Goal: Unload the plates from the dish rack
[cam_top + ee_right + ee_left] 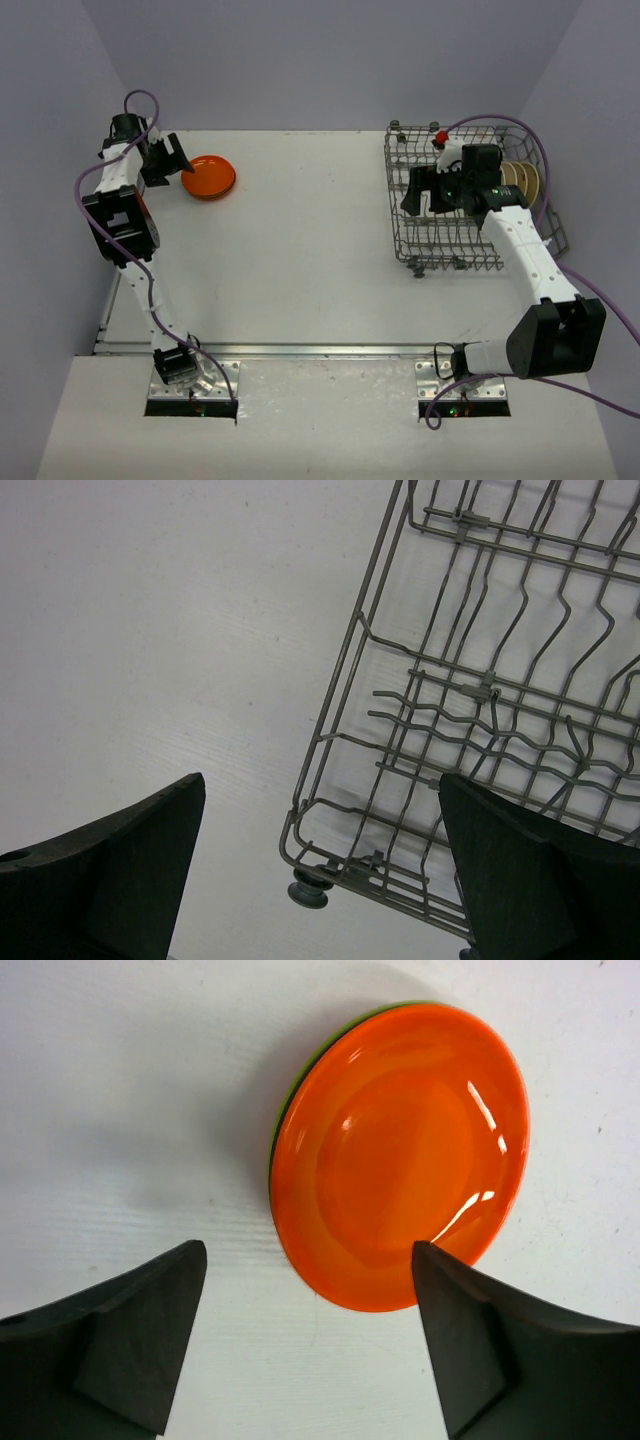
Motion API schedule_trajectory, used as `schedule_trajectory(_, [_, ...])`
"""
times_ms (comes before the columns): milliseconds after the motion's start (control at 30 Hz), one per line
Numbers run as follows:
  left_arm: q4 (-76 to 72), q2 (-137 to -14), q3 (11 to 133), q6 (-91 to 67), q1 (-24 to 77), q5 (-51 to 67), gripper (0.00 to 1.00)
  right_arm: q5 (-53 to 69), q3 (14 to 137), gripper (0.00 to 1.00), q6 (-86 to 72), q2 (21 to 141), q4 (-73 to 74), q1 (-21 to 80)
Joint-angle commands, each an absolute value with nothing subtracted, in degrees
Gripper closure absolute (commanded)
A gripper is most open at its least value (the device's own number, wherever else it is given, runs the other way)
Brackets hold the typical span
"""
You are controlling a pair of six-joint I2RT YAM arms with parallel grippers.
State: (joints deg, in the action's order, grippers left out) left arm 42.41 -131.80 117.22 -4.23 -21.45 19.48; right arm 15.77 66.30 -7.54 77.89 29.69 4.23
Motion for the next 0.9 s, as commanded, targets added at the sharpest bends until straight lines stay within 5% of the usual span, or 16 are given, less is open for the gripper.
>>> schedule_trajectory(0, [38.57, -122.67, 115.07, -1.51, -20.29, 12.24, 0.03, 11.42, 67.16, 0.01, -5.89, 76.57, 28.32, 3.74])
schedule_trajectory(167, [28.68, -110.01, 104.45, 11.01, -11.52, -14.65, 0.00, 5.32, 68.04, 0.01, -4.50, 77.11, 28.28, 2.88])
schedule_trajectory(300, [13.68, -97.97, 88.21, 19.57, -3.05, -23.10, 0.00, 0.10, 68.60, 0.02, -2.42, 79.20, 27.85, 1.39])
schedule_trajectory(567, [11.11, -84.52, 74.54, 20.00, 11.31, -24.40, 0.00, -4.58, 73.76, 0.48, -0.70, 86.15, 25.73, -7.59])
schedule_trajectory(700, [5.90, -80.94, 67.86, 24.37, 19.52, -32.24, 0.00, -6.05, 76.77, 0.60, 0.22, 88.41, 23.88, -9.54])
schedule_trajectory(867, [-0.80, -80.32, 62.93, 29.15, 29.71, -38.86, 0.00, -8.45, 81.96, 0.61, 2.36, 93.27, 23.48, -10.57])
